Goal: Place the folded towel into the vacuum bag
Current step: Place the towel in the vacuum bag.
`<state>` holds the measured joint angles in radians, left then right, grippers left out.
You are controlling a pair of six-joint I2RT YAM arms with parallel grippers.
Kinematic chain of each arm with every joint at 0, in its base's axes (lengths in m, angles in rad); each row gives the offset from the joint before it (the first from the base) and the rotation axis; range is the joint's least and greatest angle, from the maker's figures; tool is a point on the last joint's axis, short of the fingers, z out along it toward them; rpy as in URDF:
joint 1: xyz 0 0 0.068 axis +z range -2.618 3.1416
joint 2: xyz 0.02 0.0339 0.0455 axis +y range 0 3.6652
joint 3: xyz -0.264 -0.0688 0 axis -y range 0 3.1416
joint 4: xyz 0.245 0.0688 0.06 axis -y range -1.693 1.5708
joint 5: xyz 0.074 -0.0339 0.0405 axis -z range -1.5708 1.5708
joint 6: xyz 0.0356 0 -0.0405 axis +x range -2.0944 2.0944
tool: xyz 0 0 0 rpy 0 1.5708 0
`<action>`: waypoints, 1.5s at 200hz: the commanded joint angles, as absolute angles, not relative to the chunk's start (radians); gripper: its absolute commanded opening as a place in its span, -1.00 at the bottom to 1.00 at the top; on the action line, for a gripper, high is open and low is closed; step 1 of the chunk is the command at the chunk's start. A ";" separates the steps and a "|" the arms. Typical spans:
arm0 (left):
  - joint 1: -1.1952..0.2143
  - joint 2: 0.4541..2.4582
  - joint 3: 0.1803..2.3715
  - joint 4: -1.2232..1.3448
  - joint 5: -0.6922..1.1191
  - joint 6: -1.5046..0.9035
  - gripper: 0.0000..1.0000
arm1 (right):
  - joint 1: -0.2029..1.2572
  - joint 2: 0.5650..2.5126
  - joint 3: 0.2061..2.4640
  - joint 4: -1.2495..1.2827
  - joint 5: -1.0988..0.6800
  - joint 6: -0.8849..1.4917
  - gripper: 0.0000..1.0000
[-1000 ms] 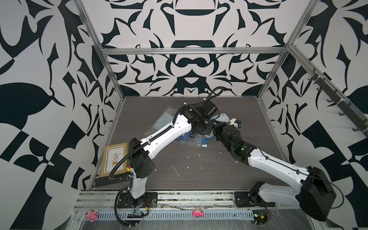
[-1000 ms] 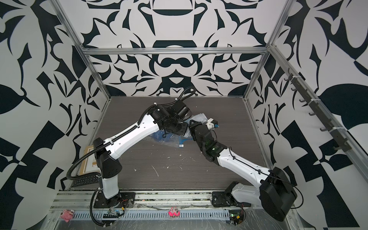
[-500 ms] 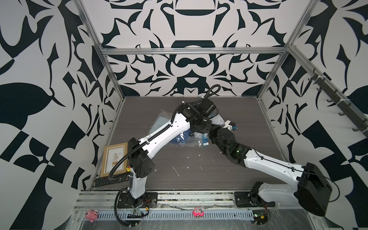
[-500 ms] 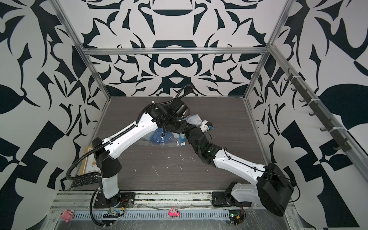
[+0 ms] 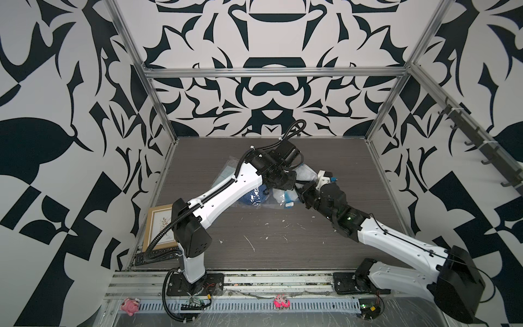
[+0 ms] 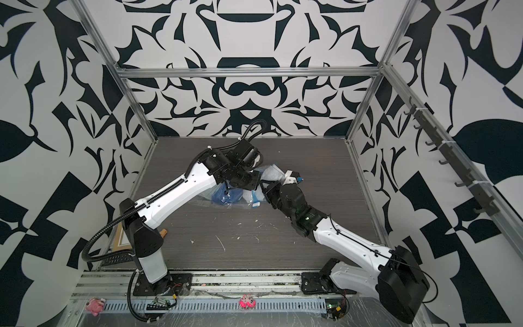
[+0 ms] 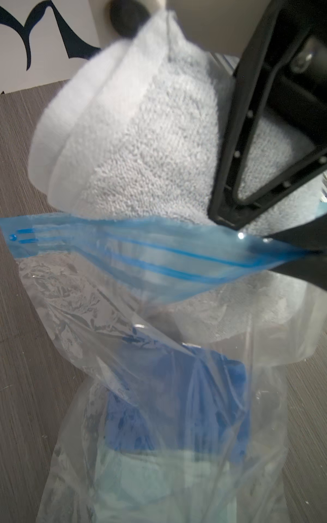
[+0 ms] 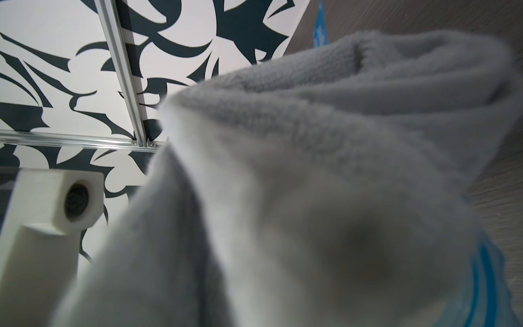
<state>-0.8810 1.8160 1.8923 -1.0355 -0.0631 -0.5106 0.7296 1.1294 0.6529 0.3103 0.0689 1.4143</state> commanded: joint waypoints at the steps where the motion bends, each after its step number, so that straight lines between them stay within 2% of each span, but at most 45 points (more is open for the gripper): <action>1: -0.872 1.797 1.882 -0.970 -0.061 -0.501 -1.00 | 0.749 1.155 0.664 0.465 -0.118 1.390 -1.00; 29: -0.873 1.786 1.869 -0.955 -0.051 -0.509 -1.00 | 0.750 1.138 0.634 0.466 -0.042 1.397 -1.00; 66: -0.871 1.792 1.877 -0.951 -0.041 -0.508 -1.00 | 0.750 1.166 0.682 0.458 -0.101 1.312 -1.00; 89: -0.871 1.789 1.875 -0.950 -0.044 -0.507 -1.00 | 0.750 1.134 0.654 0.434 -0.060 1.313 -0.66; 97: -0.871 1.786 1.875 -0.948 -0.043 -0.506 -1.00 | 0.750 1.112 0.637 0.420 -0.025 1.322 -0.62; 103: -0.871 1.784 1.871 -0.945 -0.041 -0.508 -1.00 | 0.750 1.095 0.626 0.407 0.009 1.334 -0.63; 138: -0.872 1.785 1.867 -0.926 -0.018 -0.526 -1.00 | 0.750 1.044 0.591 0.370 0.184 1.450 -1.00; 180: -0.873 1.792 1.861 -0.905 -0.001 -0.545 -1.00 | 0.754 1.169 0.686 0.427 0.141 1.448 -1.00; 192: -0.872 1.788 1.858 -0.899 -0.001 -0.543 -1.00 | 0.758 1.195 0.704 0.435 0.116 1.435 -0.87; 223: -0.871 1.774 1.853 -0.895 -0.015 -0.531 -1.00 | 0.764 1.166 0.684 0.360 0.106 1.407 -0.29; 244: -0.870 1.769 1.850 -0.893 -0.015 -0.520 -1.00 | 0.762 1.119 0.666 0.283 0.101 1.375 0.00; 285: -0.855 1.763 1.844 -0.885 -0.014 -0.510 -1.00 | 0.737 1.041 0.707 0.112 0.058 1.275 0.39; 300: -0.849 1.759 1.844 -0.885 -0.017 -0.506 -1.00 | 0.721 0.999 0.728 0.037 0.051 1.236 0.42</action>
<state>-0.8608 1.8000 1.8519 -0.9157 -0.0208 -0.5190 0.7387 1.0729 0.6579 0.1368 0.0879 1.3312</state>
